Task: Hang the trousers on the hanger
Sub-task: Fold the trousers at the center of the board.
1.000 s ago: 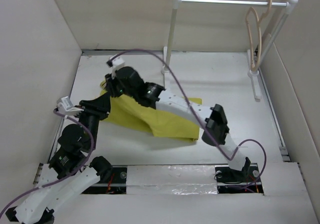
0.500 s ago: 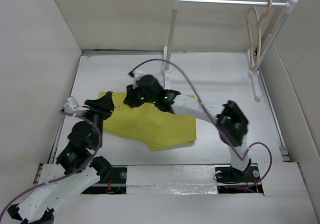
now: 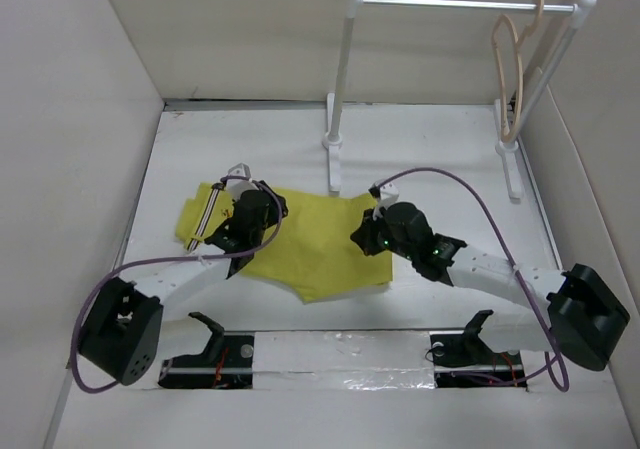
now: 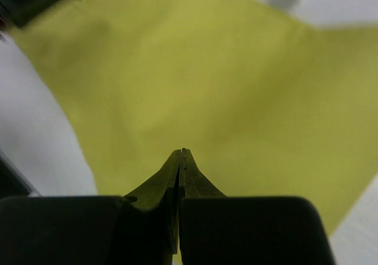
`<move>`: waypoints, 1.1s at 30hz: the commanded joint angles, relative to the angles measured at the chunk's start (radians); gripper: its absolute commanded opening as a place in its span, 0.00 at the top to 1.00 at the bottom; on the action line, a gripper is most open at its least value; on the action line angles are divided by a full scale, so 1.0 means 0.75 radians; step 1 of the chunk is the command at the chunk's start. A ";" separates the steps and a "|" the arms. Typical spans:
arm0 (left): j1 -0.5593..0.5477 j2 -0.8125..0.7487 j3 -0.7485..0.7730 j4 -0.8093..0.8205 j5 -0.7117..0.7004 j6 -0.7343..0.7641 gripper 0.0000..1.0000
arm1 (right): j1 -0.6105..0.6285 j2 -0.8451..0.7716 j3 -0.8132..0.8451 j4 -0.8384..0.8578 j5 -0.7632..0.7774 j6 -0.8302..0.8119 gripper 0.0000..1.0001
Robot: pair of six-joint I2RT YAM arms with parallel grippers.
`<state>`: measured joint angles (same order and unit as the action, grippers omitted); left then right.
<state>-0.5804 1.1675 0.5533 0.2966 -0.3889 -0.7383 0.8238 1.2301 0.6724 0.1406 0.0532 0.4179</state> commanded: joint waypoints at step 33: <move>0.173 -0.281 -0.247 0.423 0.355 -0.040 0.66 | -0.343 0.192 0.089 0.074 -0.108 -0.007 1.00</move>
<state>-0.3973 0.9371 0.3058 0.5644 -0.0963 -0.8310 0.6060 1.2900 0.6872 0.1326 0.0147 0.4660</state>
